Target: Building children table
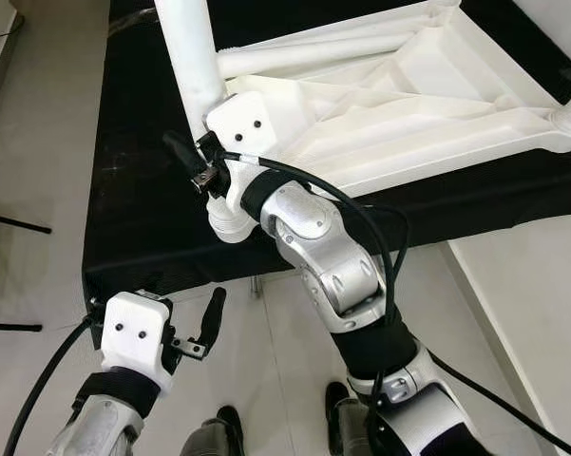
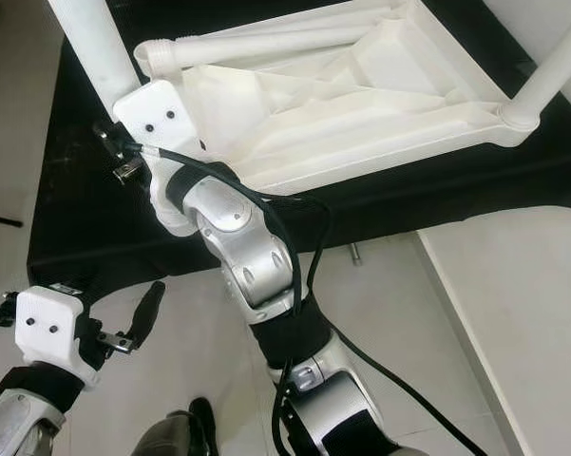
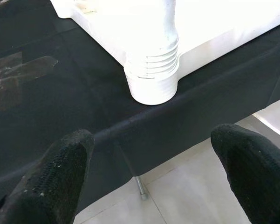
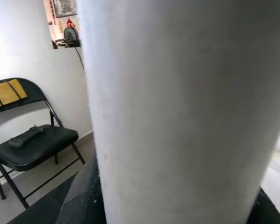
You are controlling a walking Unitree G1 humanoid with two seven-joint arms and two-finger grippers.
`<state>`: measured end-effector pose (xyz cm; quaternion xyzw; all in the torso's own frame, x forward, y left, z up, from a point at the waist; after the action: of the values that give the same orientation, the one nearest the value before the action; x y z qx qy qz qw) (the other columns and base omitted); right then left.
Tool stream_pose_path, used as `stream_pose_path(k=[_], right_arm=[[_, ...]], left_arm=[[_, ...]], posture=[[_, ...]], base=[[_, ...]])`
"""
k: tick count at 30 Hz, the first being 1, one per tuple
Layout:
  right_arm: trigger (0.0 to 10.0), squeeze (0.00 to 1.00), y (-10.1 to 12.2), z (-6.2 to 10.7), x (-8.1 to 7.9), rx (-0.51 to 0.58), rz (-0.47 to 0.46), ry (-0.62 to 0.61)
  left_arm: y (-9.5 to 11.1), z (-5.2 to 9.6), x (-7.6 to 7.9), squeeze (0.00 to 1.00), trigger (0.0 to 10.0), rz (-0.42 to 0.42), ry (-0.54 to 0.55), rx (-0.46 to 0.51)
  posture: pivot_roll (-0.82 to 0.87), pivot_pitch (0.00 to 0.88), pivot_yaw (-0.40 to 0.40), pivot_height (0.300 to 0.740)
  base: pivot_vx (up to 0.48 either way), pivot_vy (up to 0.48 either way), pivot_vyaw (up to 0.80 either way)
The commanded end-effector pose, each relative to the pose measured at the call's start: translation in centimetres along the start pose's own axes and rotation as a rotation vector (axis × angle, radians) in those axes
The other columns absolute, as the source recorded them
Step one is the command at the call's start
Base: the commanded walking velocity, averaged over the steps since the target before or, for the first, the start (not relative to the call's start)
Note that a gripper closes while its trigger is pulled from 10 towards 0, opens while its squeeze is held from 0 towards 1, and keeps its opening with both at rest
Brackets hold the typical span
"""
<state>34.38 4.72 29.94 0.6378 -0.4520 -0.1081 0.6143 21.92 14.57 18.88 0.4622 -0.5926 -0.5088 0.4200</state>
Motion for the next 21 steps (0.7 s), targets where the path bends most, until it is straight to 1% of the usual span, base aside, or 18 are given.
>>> stream_pose_path(k=[1,8,11,21], right_arm=[[10.0,0.00,-6.7,0.9,-0.7,-0.254,-0.063,0.034],[10.0,0.00,-6.2,0.6,-0.7,-0.223,-0.069,0.077],[10.0,0.00,-5.7,0.2,-0.5,-0.204,-0.057,0.105],[10.0,0.00,-5.5,-0.4,-0.2,-0.203,-0.043,0.139]], left_arm=[[-0.4,0.2,-0.4,0.00,10.0,0.002,0.021,-0.012],[-0.4,0.2,-0.4,0.00,10.0,0.001,0.024,-0.010],[-0.4,0.1,-0.5,0.00,10.0,0.001,0.023,-0.010],[-0.4,0.1,-0.5,0.00,10.0,-0.001,0.025,-0.008]], posture=[[0.03,0.371,0.022,0.740],[0.03,0.371,0.023,0.740],[0.02,0.369,0.023,0.740],[0.03,0.369,0.021,0.740]], base=[[0.000,0.000,0.00],[0.000,0.000,0.00],[0.000,0.000,0.00],[0.000,0.000,0.00]])
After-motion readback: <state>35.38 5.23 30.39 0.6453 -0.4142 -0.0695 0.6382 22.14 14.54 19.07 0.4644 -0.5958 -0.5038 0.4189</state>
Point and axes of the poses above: a point about 5 cm out from each wrist's last joint towards the gripper, its own z axis pointing back from the gripper into the wrist, its own y axis along the axis of the wrist's last joint, x = y × z, the point moved 4 cm from there along -z, pointing out of the wrist towards the gripper, and after that the axes turned 9 degrees about z, right-handed, at the moved point
